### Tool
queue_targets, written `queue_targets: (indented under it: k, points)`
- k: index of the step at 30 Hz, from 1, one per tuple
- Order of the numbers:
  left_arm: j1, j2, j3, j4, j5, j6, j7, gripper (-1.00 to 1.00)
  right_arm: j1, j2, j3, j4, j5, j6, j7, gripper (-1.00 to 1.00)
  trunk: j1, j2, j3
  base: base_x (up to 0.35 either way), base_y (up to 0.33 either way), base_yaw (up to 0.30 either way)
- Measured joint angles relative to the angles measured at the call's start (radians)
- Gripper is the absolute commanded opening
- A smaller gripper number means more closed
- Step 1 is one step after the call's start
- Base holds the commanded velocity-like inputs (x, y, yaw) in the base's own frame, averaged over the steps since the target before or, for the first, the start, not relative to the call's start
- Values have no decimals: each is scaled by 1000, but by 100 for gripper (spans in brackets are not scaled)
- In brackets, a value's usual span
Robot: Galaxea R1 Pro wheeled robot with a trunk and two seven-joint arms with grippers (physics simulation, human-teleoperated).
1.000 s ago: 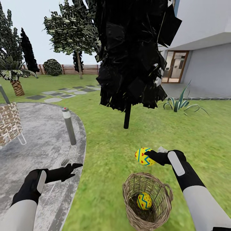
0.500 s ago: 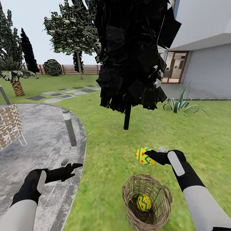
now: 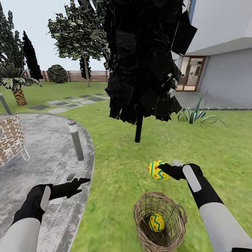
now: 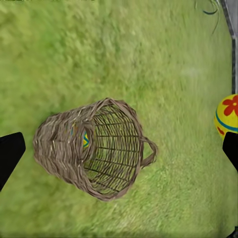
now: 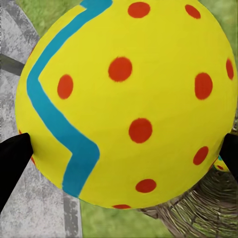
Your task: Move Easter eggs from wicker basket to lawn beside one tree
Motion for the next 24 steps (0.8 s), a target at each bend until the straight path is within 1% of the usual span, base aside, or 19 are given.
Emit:
queue_targets:
  k: [18, 20, 22, 24]
  points:
    - [1, 1, 1, 0, 0, 6, -1, 100, 0, 0, 0, 0, -1, -4, 1, -100, -69, 126, 56, 0, 0, 0]
    - [0, 0, 2, 0, 1, 7, -21, 100, 0, 0, -1, 0, -1, -4, 2, -100, -77, 140, 63, 0, 0, 0]
    - [1, 0, -1, 0, 0, 7, -65, 100, 0, 0, 0, 0, -1, -4, 2, -100, -84, 154, 69, 0, 0, 0]
    - [1, 1, -2, 0, 0, 6, -91, 100, 0, 0, 0, 0, -1, -4, 2, -100, -92, 168, 75, 0, 0, 0]
